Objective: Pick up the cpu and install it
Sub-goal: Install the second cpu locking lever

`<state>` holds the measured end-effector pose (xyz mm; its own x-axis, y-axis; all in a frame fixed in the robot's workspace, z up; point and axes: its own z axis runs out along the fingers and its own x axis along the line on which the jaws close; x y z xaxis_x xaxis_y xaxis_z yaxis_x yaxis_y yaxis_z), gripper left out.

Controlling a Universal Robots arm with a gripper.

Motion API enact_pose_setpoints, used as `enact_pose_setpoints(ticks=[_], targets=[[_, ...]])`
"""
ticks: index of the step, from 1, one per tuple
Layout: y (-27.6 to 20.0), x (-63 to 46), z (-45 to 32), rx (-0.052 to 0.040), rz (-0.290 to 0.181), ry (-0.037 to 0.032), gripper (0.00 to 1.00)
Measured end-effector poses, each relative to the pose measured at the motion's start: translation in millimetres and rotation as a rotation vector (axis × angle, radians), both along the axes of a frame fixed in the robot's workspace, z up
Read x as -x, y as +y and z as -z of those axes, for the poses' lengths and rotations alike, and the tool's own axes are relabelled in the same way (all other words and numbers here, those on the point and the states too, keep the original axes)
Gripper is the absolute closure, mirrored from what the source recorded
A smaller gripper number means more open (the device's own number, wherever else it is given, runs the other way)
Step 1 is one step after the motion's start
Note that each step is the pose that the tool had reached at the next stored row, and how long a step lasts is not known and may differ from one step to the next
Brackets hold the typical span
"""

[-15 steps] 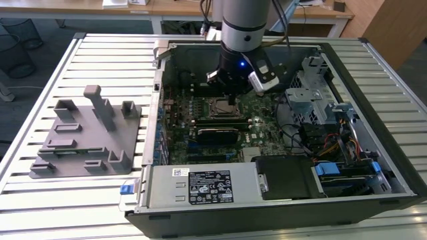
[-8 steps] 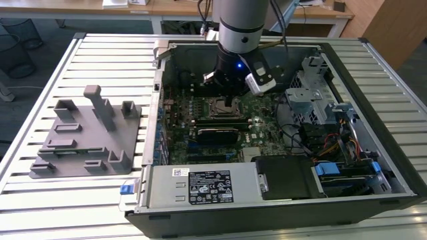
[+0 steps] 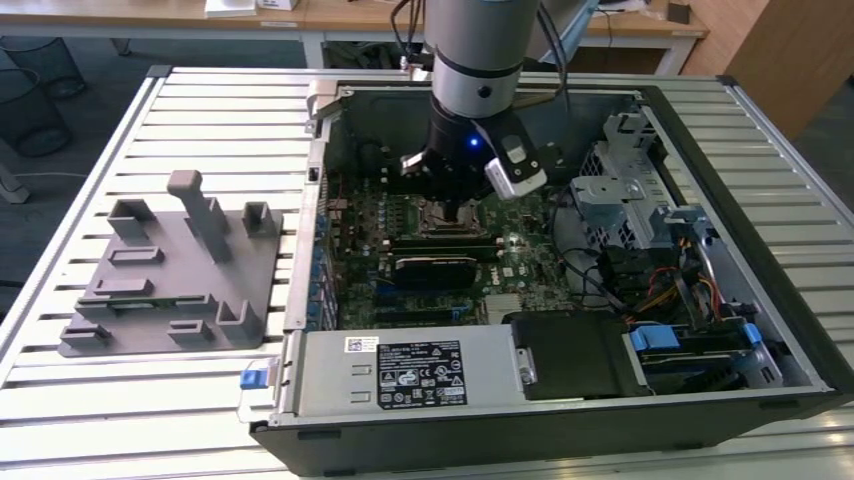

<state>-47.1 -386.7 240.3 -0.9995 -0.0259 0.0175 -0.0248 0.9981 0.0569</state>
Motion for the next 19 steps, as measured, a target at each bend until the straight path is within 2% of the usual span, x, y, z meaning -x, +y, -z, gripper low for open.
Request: enact_pose_setpoints(ticks=[10,16,19], targets=[[-0.6,12.5,9.7,-0.0017,-0.001,0.0012,0.89],[-2.1,14.4,15.2,-0.0085,-0.001,0.0024,0.89],[-4.9,14.4,16.6,-0.0119,-0.001,0.0032,0.89]])
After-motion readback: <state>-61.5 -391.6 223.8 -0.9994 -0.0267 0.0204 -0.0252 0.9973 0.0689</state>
